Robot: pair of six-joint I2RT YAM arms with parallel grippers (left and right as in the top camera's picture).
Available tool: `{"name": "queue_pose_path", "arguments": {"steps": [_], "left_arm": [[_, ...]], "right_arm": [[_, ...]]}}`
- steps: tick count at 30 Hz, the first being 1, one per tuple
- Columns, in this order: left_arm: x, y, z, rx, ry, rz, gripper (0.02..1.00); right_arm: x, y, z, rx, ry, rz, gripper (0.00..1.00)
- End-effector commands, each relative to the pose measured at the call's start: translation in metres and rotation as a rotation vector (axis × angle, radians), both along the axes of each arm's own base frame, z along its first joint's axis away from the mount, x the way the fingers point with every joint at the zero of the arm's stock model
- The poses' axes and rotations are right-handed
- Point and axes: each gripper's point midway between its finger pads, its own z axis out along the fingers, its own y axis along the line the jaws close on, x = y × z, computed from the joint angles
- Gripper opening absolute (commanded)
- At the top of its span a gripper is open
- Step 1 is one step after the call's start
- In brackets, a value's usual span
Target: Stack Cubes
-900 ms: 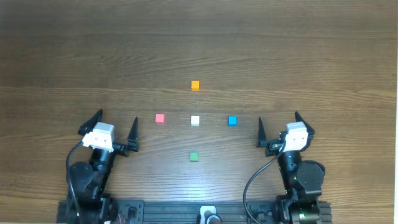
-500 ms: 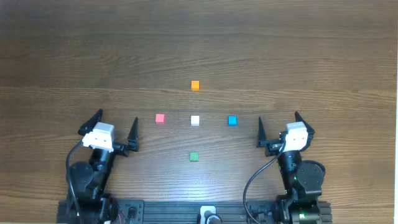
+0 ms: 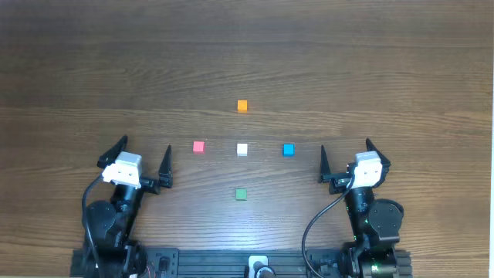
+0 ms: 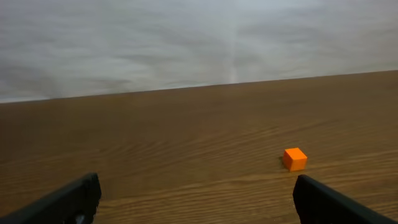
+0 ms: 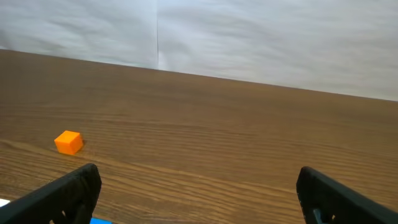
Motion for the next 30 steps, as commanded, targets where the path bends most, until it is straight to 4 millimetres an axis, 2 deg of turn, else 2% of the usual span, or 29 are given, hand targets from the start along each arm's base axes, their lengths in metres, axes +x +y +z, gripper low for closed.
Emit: {"name": "queue_pose_path", "arguments": {"steps": [1,30], "left_arm": [[-0.0001,0.0003,-0.0013,0.013,-0.004,-0.001,0.998],[0.0023,-0.0008,-0.0032,-0.008,0.018,-0.005,1.000]], "right_arm": [[0.0000,0.0001,-0.0015,0.000,-0.004,0.004,0.993],[0.0000,0.0001,-0.0015,0.000,-0.004,0.004,0.993]]}}
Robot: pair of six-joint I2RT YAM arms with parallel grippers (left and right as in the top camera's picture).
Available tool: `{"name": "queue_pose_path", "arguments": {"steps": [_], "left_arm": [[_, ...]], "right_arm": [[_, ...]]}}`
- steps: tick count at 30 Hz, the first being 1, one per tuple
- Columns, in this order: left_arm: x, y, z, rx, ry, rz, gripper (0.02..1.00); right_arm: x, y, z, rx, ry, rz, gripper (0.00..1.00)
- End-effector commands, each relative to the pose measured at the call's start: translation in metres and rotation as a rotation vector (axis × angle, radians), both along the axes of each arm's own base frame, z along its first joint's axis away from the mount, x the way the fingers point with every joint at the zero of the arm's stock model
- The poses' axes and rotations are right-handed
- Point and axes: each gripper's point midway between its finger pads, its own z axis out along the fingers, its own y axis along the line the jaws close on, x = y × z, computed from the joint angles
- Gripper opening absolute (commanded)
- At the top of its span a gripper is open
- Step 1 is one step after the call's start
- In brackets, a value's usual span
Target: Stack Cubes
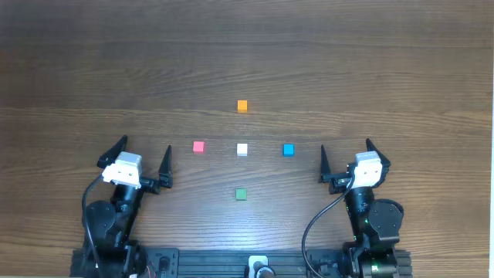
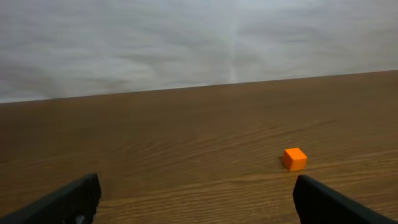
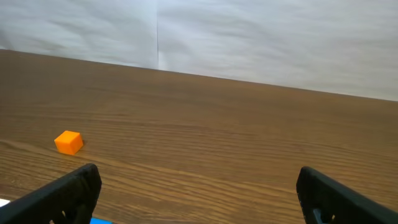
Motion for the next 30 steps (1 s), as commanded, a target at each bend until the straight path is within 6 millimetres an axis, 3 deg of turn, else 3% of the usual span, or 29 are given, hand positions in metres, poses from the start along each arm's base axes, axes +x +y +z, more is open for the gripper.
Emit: {"name": "queue_pose_path", "arguments": {"steps": [1,9,15,19,22,30], "left_arm": [[0.004,-0.001,-0.001,-0.026,0.025,-0.003,0.998],[0.027,-0.028,0.047,-0.150,0.285,-0.129,1.000],[0.056,-0.042,0.051,-0.195,0.609,-0.120,0.998],[0.070,-0.052,0.033,-0.191,0.827,-0.070,0.998],[0.076,-0.067,0.002,-0.134,0.986,-0.010,0.998],[0.056,-0.094,-0.079,0.018,1.222,0.144,0.989]], "right_arm": [[0.000,0.000,-0.001,0.000,-0.004,0.004,0.993],[0.000,0.000,-0.001,0.000,-0.004,0.004,0.993],[0.000,0.000,-0.001,0.000,-0.004,0.004,0.993],[0.000,0.000,-0.001,0.000,-0.004,0.004,0.991],[0.000,0.000,-0.001,0.000,-0.004,0.004,0.993],[0.000,0.000,-0.001,0.000,-0.004,0.004,0.993]]}}
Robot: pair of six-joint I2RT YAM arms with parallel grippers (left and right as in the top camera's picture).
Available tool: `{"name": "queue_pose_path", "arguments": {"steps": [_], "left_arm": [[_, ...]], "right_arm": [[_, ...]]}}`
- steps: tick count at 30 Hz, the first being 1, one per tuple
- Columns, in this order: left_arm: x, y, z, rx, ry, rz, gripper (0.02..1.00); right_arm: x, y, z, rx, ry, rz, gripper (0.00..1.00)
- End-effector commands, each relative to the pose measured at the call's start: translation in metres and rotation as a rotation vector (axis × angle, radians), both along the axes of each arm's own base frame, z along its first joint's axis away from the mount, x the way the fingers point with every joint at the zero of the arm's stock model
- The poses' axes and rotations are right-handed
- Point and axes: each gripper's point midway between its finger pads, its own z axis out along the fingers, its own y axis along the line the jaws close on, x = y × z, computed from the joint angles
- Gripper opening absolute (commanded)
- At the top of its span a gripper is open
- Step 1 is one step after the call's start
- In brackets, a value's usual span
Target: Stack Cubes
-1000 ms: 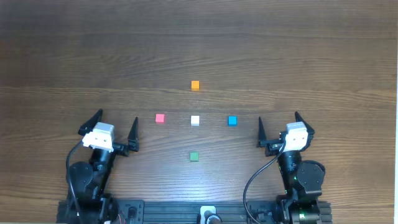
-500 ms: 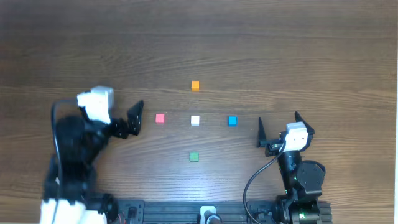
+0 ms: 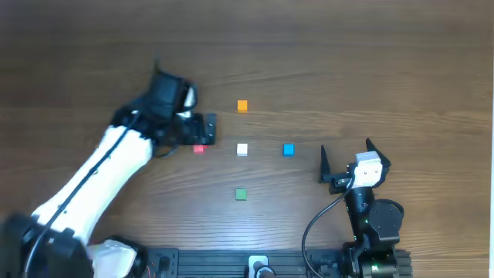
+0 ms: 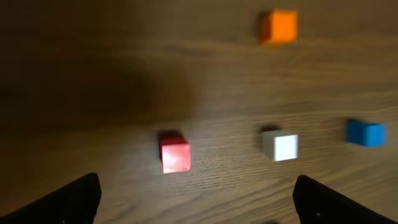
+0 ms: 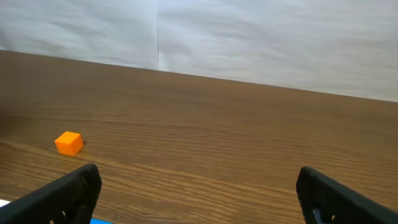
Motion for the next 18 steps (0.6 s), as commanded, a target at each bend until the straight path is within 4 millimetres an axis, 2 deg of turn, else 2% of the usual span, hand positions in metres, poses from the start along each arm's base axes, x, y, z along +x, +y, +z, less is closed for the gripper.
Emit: {"name": "queue_pose_path", "arguments": {"steps": [1,11,13,18], "left_arm": [[-0.004,-0.004,-0.027,0.114,0.062,0.074,0.987],[-0.008,-0.002,-0.057,0.209,0.123,0.075,0.972],[-0.007,0.000,-0.066,0.227,0.137,0.077,0.945],[-0.002,-0.003,-0.079,0.234,0.139,0.061,0.954]], "right_arm": [[0.000,0.000,-0.002,0.000,-0.001,0.003,0.993],[0.000,0.000,-0.002,0.000,-0.001,0.003,0.993],[0.000,0.000,-0.002,0.000,-0.001,0.003,0.993],[0.000,0.000,-0.002,0.000,-0.001,0.003,0.991]]}}
